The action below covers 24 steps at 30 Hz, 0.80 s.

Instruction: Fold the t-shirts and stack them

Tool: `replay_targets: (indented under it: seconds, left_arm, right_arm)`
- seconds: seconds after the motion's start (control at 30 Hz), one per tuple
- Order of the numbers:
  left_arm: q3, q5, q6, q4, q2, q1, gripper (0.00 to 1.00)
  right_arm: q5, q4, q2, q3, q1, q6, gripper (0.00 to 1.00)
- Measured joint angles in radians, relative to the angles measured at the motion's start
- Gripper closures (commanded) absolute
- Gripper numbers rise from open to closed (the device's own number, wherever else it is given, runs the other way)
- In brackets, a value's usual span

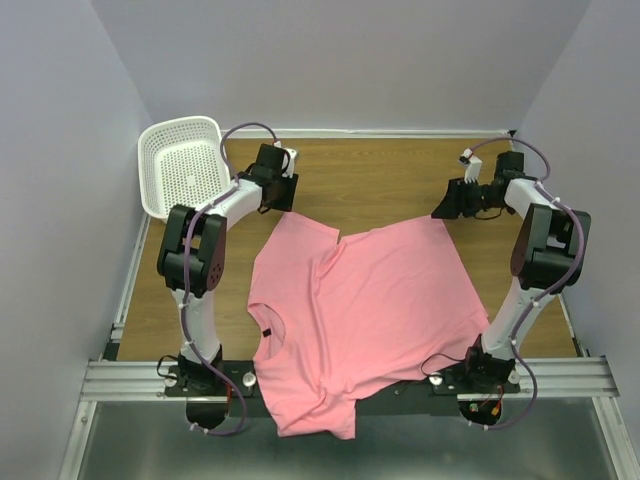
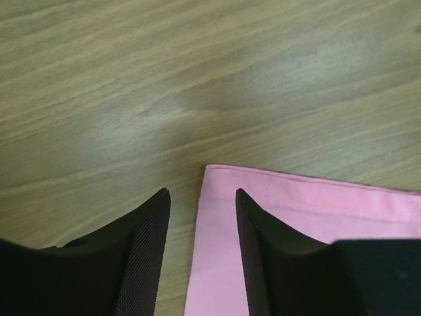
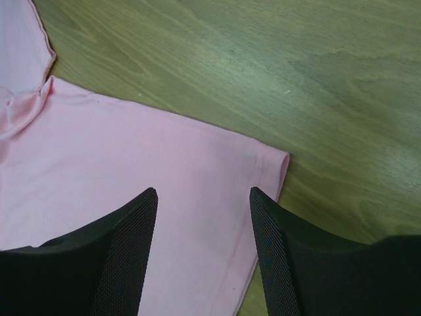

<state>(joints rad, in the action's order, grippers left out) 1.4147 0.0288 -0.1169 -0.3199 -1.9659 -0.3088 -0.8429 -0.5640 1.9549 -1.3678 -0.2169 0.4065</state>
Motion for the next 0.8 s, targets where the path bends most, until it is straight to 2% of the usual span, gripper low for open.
replay_targets:
  seconds: [0.33, 0.5, 0.57, 0.63, 0.8]
  left_arm:
    - [0.076, 0.044, 0.135, -0.121, -0.106, 0.001, 0.54]
    - [0.117, 0.064, 0.158, -0.136, -0.132, 0.001, 0.64]
    - [0.117, 0.074, 0.161, -0.136, -0.132, 0.002, 0.78]
    - [0.117, 0.084, 0.167, -0.136, -0.132, 0.002, 0.99]
    - [0.116, 0.105, 0.168, -0.135, -0.132, 0.002, 1.0]
  right_arm:
    - [0.0, 0.014, 0.006, 0.0, 0.0, -0.014, 0.34]
    - [0.002, 0.017, 0.006, 0.0, 0.0, -0.014, 0.34]
    - [0.01, 0.018, 0.006, 0.0, 0.0, -0.014, 0.34]
    - [0.019, 0.017, 0.011, -0.003, 0.0, -0.016, 0.34]
    - [0.073, 0.023, 0.073, -0.073, 0.0, -0.058, 0.35]
